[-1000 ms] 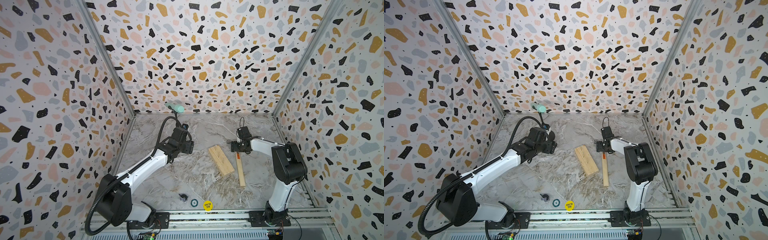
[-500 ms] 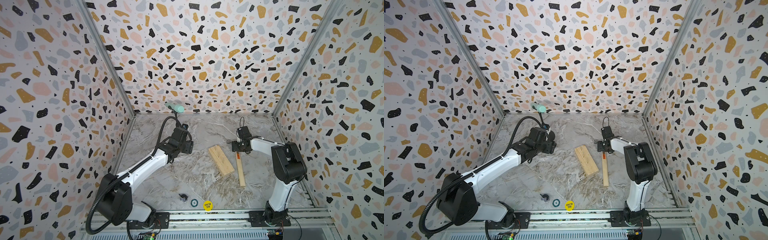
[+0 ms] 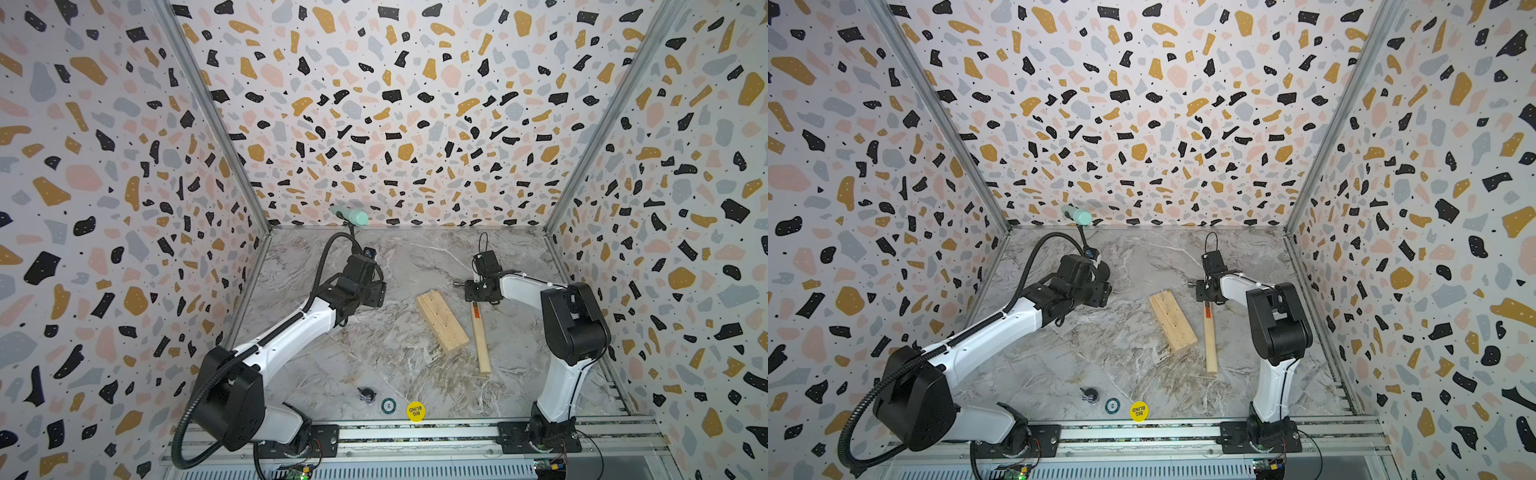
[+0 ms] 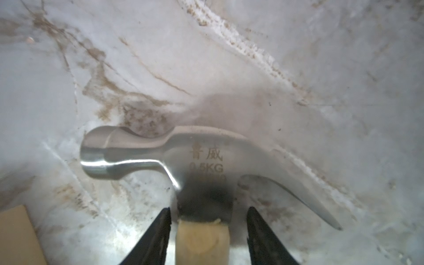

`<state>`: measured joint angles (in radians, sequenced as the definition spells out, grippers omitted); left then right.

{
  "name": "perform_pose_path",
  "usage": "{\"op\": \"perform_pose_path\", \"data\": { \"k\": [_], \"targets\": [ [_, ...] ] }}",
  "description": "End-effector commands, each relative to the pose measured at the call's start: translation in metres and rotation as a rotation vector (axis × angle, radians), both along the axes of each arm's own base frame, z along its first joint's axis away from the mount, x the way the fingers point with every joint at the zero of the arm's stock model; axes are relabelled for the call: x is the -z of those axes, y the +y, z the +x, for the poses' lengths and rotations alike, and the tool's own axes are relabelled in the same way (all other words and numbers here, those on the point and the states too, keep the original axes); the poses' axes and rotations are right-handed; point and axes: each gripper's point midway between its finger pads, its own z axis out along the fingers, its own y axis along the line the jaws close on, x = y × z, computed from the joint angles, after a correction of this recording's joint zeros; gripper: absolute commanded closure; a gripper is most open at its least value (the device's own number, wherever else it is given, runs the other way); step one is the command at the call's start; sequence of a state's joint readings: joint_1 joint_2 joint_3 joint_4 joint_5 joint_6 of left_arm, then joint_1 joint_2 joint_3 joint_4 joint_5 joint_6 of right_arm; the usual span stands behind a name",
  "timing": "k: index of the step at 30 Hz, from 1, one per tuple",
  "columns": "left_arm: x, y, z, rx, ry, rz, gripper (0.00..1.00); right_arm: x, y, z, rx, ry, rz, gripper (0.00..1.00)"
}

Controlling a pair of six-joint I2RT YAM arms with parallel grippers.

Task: Use a claw hammer to pull out a nail
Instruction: Pick up the hammer at the center of the board.

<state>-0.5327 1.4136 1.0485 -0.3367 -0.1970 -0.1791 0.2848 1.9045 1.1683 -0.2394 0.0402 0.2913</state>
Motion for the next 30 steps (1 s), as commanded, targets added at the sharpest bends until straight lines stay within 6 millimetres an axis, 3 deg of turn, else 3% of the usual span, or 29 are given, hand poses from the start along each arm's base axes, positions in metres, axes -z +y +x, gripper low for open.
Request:
{"op": "perform_pose_path", "data": {
  "k": [1, 6, 30],
  "targets": [
    [-0.0157, -0.0009, 0.0099, -0.020, -0.032, -0.020, 0.20, 0.0007, 0.0017, -0.0019, -0.009, 0.022, -0.017, 0.48],
    [-0.0153, 0.0001, 0.0108, -0.024, -0.030, -0.022, 0.20, 0.0026, 0.0043, -0.0018, -0.016, 0.027, -0.015, 0.56],
    [-0.0168, 0.0054, 0.0123, -0.041, -0.032, -0.020, 0.20, 0.0060, 0.0071, -0.0061, -0.005, 0.032, -0.042, 0.59]
  ]
}}
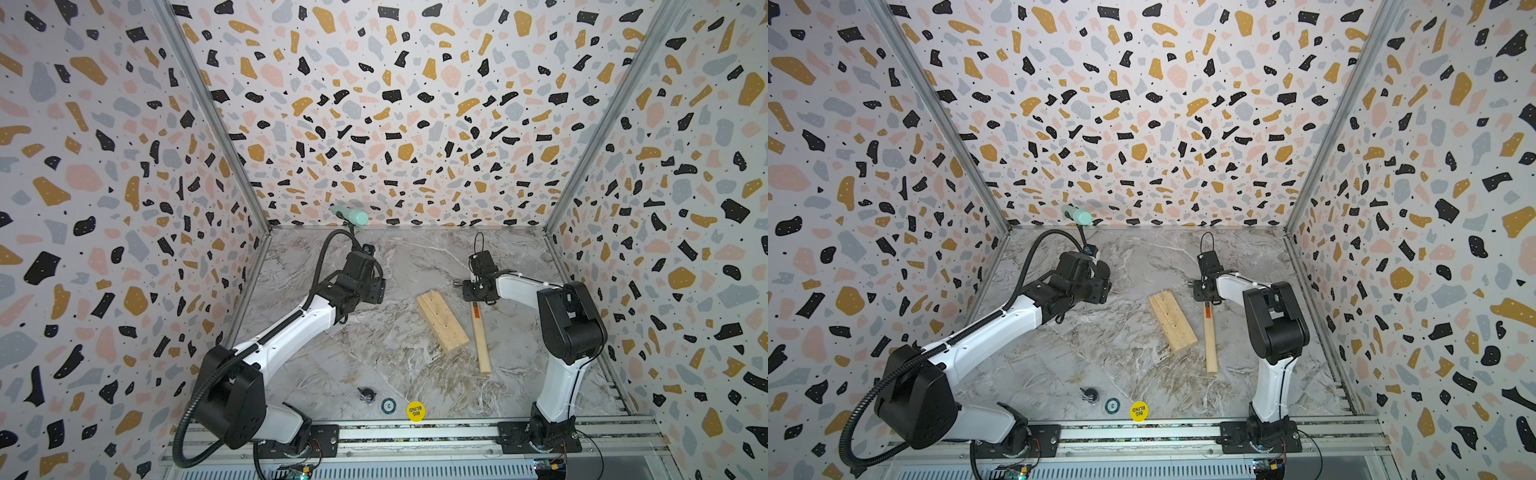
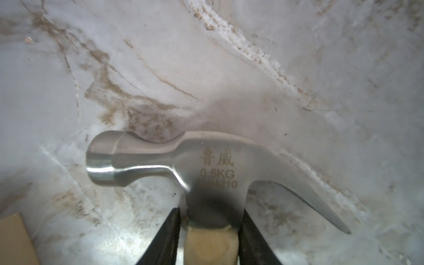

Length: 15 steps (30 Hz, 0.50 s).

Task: Use a claw hammer to pull out a nail
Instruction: Pick up the hammer at the center of the board.

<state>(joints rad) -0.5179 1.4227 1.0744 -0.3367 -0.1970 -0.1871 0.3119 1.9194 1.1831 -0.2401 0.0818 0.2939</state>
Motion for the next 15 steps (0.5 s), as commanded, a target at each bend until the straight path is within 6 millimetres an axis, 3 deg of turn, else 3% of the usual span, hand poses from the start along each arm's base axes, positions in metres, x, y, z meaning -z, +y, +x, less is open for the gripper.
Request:
{"op": "perform_pose_path", "data": {
  "k": [1, 15],
  "targets": [
    [-0.0106, 0.0033, 0.0047, -0.023, -0.023, -0.006, 0.20, 0.0047, 0.0017, -0.0082, 0.001, 0.041, -0.008, 0.60],
    [-0.0165, 0.0074, 0.0052, -0.035, -0.040, -0.016, 0.20, 0.0046, 0.0021, -0.0102, 0.011, 0.042, -0.004, 0.60]
  ]
}}
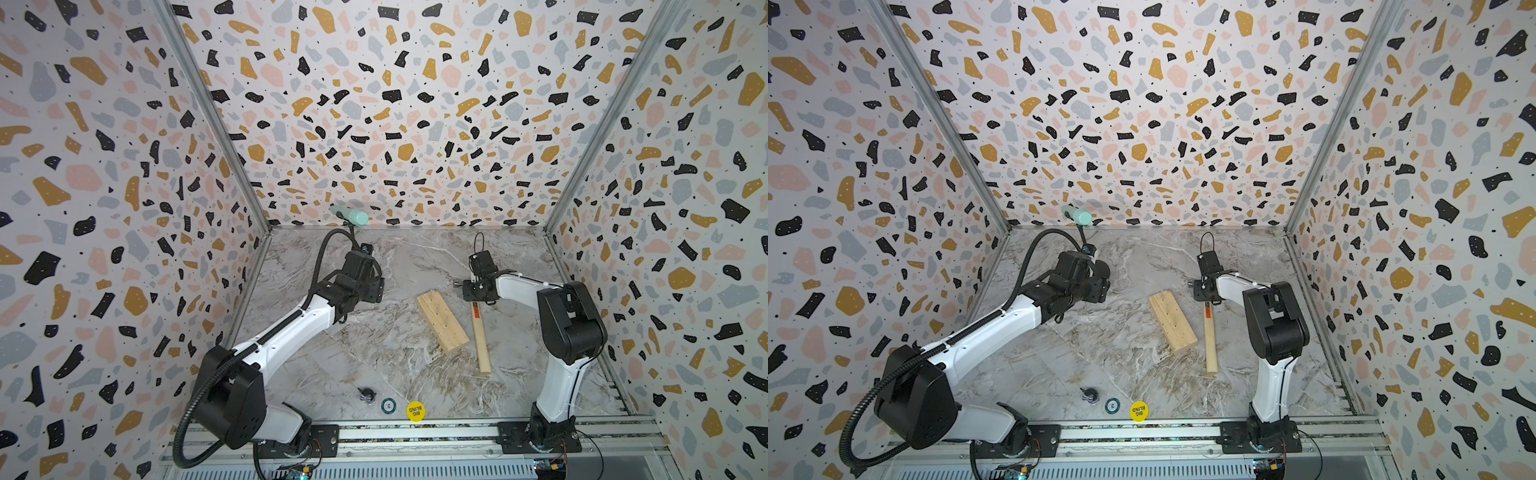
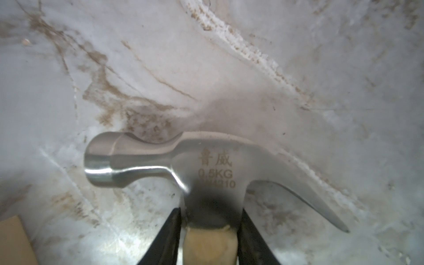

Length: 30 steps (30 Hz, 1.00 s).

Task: Use a claw hammer to pull out a nail
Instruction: Pick up the hammer at the center of the board.

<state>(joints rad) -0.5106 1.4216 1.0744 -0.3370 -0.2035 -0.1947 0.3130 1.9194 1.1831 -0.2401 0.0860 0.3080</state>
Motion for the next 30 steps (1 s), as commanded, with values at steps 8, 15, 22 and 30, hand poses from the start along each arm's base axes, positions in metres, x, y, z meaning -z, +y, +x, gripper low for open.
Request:
{"op": "perform_pose_path", "data": {
  "k": [8, 15, 22, 30],
  "targets": [
    [-0.016, 0.004, 0.004, -0.020, -0.039, -0.014, 0.21, 0.002, 0.002, -0.009, -0.008, 0.033, -0.011, 0.68],
    [-0.022, 0.008, 0.004, -0.032, -0.055, -0.020, 0.21, -0.003, 0.002, -0.007, -0.011, 0.022, -0.017, 0.77],
    [-0.027, 0.014, 0.006, -0.046, -0.069, -0.045, 0.22, -0.005, 0.006, -0.005, -0.035, 0.018, -0.008, 0.94],
    [-0.028, 0.015, 0.007, -0.047, -0.065, -0.074, 0.22, -0.016, 0.007, -0.002, -0.050, -0.008, -0.013, 1.00]
  ]
}}
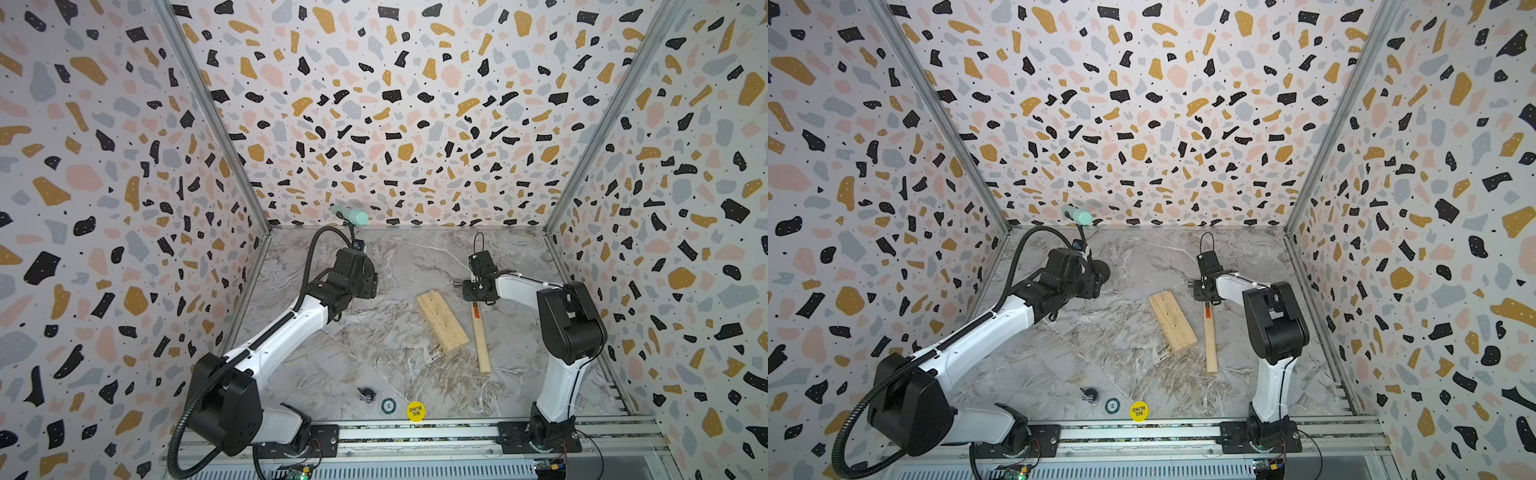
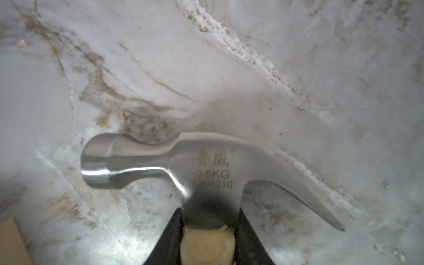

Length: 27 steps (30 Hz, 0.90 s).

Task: Use a claw hammer to pull out a nail
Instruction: Pick up the hammer at the center of the board.

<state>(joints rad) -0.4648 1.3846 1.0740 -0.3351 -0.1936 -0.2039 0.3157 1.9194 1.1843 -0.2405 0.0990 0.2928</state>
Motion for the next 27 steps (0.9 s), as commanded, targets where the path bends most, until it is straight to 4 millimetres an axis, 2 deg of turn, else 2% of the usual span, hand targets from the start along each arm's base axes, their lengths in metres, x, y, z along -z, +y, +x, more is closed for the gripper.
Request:
{"op": "perform_pose_path", "data": {
  "k": [1, 8, 27],
  "targets": [
    [-0.014, -0.001, 0.003, -0.002, -0.037, -0.044, 0.22, -0.018, 0.008, -0.002, -0.041, -0.007, 0.003, 1.00],
    [-0.014, 0.003, 0.005, -0.009, -0.036, -0.051, 0.22, -0.034, 0.010, 0.002, -0.049, -0.041, 0.009, 1.00],
    [-0.013, 0.001, 0.005, 0.002, -0.027, -0.071, 0.22, -0.059, 0.016, 0.005, -0.065, -0.081, 0.002, 1.00]
  ]
}}
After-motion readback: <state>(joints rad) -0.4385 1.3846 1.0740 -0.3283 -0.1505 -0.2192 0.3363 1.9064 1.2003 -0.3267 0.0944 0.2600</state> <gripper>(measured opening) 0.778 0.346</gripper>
